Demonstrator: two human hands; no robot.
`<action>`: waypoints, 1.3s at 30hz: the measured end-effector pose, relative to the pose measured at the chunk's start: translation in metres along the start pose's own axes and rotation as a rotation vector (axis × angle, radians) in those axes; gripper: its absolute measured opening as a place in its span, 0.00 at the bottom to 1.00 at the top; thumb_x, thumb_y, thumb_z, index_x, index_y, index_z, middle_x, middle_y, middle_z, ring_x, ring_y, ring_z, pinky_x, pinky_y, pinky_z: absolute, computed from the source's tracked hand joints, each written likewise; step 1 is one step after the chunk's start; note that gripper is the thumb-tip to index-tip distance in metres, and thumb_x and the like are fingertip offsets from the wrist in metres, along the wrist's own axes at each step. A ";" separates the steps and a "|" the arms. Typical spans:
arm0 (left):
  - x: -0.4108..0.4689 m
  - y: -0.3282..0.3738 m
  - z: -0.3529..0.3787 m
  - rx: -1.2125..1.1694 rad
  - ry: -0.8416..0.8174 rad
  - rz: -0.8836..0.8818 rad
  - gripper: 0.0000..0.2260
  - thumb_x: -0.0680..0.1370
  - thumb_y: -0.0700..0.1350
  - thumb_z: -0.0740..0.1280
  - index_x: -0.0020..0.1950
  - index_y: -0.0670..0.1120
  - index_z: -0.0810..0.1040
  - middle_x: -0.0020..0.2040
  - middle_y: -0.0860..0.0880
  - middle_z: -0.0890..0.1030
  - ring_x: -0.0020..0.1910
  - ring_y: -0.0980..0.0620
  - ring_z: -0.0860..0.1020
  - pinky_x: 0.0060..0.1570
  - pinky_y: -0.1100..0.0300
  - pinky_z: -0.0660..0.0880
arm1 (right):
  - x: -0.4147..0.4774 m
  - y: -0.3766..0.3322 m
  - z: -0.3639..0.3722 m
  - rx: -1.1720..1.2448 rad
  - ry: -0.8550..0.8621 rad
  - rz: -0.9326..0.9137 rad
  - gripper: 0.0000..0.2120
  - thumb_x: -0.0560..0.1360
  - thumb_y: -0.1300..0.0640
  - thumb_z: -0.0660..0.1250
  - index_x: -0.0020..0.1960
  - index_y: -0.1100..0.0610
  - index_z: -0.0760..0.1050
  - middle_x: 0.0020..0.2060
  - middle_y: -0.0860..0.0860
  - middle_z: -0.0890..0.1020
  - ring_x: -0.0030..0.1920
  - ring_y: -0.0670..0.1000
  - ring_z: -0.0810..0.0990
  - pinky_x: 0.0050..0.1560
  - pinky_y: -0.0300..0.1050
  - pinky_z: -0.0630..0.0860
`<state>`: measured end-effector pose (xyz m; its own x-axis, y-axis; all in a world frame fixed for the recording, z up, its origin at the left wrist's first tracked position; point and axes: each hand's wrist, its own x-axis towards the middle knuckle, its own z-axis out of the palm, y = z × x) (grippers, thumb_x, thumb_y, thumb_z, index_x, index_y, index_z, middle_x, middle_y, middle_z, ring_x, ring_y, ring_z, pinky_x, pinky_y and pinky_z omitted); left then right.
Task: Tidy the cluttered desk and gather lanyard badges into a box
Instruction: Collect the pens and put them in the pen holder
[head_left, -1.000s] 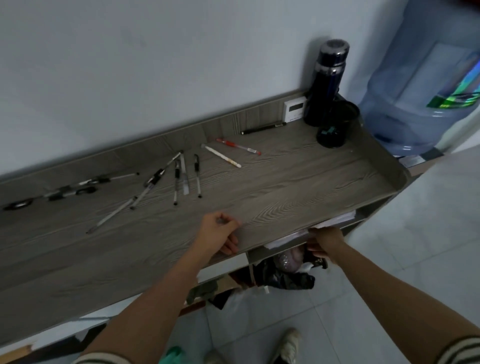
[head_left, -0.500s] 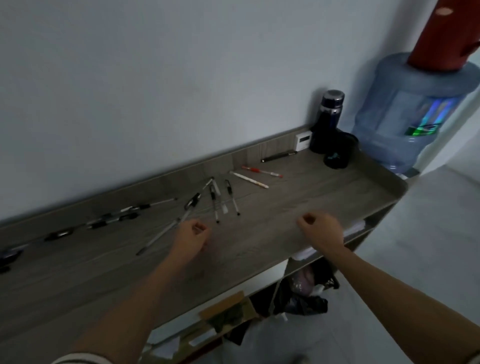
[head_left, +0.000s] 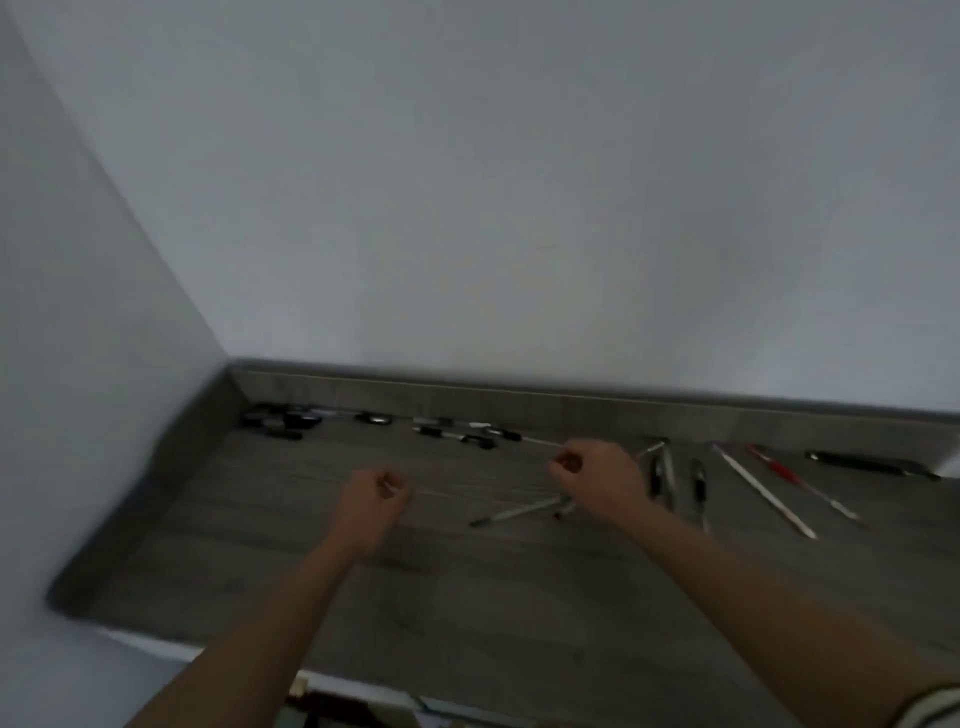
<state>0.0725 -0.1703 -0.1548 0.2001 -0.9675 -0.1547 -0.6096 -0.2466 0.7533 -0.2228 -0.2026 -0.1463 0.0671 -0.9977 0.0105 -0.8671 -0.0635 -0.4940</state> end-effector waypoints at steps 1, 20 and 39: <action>0.001 -0.010 -0.010 0.012 0.039 -0.028 0.03 0.74 0.36 0.70 0.42 0.37 0.79 0.36 0.38 0.80 0.38 0.45 0.78 0.42 0.51 0.76 | 0.015 -0.010 0.010 -0.004 -0.022 -0.046 0.11 0.74 0.45 0.67 0.48 0.50 0.82 0.46 0.49 0.85 0.48 0.51 0.81 0.42 0.42 0.73; 0.110 -0.114 -0.152 0.469 0.134 -0.053 0.17 0.76 0.38 0.63 0.65 0.46 0.76 0.65 0.43 0.76 0.64 0.43 0.73 0.61 0.54 0.69 | 0.133 -0.197 0.125 -0.066 -0.297 -0.488 0.16 0.76 0.49 0.65 0.61 0.51 0.76 0.57 0.51 0.80 0.57 0.54 0.78 0.55 0.47 0.74; 0.165 -0.151 -0.165 0.973 -0.054 0.143 0.16 0.74 0.44 0.63 0.61 0.48 0.71 0.62 0.45 0.73 0.63 0.44 0.68 0.59 0.51 0.65 | 0.157 -0.241 0.186 -0.406 -0.340 -0.423 0.14 0.75 0.53 0.61 0.58 0.56 0.75 0.53 0.56 0.78 0.52 0.59 0.79 0.48 0.50 0.75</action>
<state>0.3238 -0.2837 -0.1890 0.0544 -0.9871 -0.1506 -0.9956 -0.0422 -0.0834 0.0884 -0.3394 -0.1874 0.5357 -0.8259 -0.1760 -0.8440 -0.5173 -0.1415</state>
